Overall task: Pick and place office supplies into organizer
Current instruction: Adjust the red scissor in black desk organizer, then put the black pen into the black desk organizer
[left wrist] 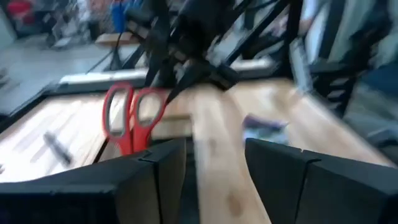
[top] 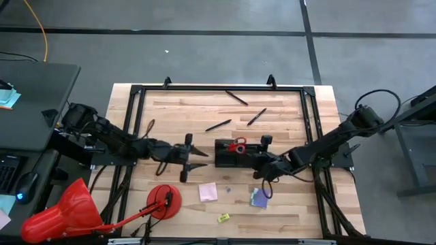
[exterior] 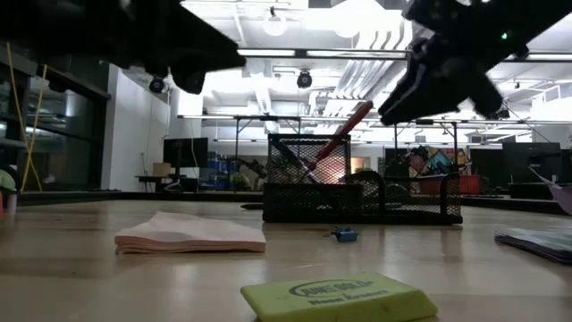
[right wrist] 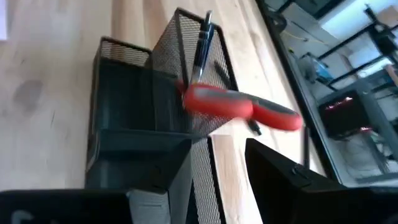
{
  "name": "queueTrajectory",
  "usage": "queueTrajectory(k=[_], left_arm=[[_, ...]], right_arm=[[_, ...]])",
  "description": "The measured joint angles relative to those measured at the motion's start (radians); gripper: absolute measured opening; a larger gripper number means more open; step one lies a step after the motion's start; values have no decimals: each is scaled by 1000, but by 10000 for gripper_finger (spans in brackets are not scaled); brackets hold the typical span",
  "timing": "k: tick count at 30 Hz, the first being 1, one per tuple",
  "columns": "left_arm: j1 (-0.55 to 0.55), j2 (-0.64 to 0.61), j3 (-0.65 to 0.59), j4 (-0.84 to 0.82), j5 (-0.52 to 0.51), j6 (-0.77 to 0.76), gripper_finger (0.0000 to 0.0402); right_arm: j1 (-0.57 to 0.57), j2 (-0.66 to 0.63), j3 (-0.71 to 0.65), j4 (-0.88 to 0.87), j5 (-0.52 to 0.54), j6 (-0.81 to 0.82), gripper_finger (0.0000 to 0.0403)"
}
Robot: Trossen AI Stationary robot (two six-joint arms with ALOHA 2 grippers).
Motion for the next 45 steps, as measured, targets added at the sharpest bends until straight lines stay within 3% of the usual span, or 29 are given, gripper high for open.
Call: queueTrajectory(k=[4, 8, 16, 21, 25, 32, 36, 45], left_arm=[[38, -4, -66, 132, 24, -22, 140], [52, -3, -80, 152, -55, -14, 137], [50, -3, -80, 170, -140, 23, 132], [50, -3, -77, 161, -139, 105, 127], [50, -3, -77, 162, -139, 196, 128], [51, -2, -76, 237, -228, 208, 129], [58, -2, -76, 273, -239, 224, 129], [182, -19, -77, 273, -236, 123, 129]], right_arm=[[-26, -161, -28, 42, -100, -23, 139], [-63, -327, -34, 15, -102, -110, 139], [-217, -553, -33, -69, -229, -121, 139], [-350, -559, -33, -82, -275, -102, 139], [-474, -552, -30, -101, -408, -82, 139], [-695, -552, -8, -144, -634, -58, 139], [-766, -542, -7, -123, -632, -103, 139], [-903, -434, -7, -96, -747, -126, 139]])
